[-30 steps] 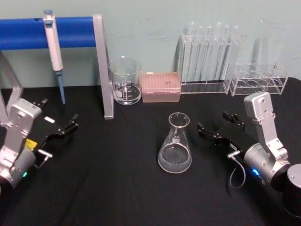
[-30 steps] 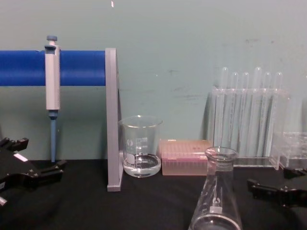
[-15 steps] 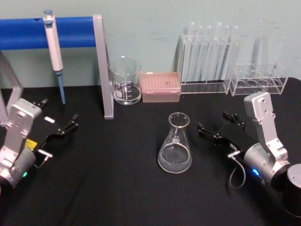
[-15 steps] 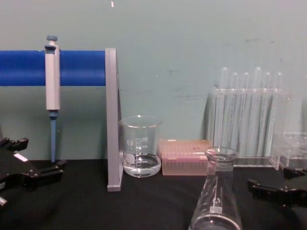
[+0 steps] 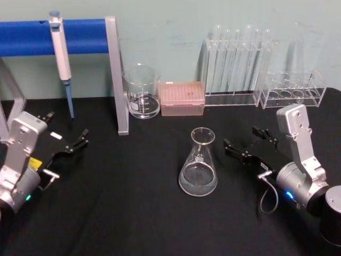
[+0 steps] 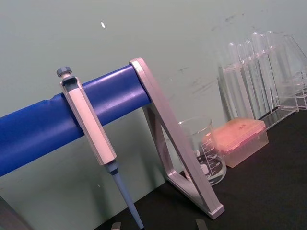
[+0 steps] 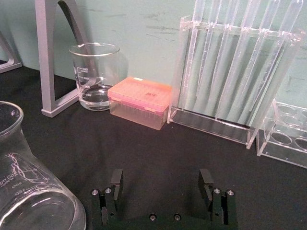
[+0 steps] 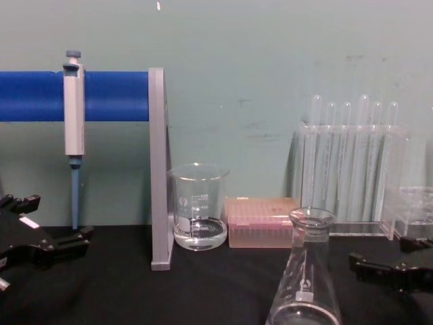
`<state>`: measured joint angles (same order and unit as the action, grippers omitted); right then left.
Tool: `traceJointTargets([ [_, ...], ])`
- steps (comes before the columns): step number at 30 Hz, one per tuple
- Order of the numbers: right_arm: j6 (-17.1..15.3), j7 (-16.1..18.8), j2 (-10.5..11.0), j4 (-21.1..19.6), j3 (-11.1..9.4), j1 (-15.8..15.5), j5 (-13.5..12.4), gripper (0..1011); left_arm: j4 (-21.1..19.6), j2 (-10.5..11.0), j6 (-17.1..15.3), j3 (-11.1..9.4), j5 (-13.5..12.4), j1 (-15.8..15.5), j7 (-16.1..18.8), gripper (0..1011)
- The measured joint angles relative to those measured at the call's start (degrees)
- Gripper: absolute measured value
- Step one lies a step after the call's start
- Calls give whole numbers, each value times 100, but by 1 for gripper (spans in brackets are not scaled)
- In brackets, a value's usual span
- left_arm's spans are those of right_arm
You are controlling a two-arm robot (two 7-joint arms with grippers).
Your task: Grasp the erlenmeyer flask with one hand, shake it three times, then place it back.
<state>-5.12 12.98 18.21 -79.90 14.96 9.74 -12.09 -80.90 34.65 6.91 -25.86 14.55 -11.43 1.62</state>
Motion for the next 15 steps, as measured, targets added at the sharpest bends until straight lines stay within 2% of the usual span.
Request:
traceJointTargets([
  [15,0,0,0,0,0,1,0,1003,0,0,0,0,0,0,0,1001],
])
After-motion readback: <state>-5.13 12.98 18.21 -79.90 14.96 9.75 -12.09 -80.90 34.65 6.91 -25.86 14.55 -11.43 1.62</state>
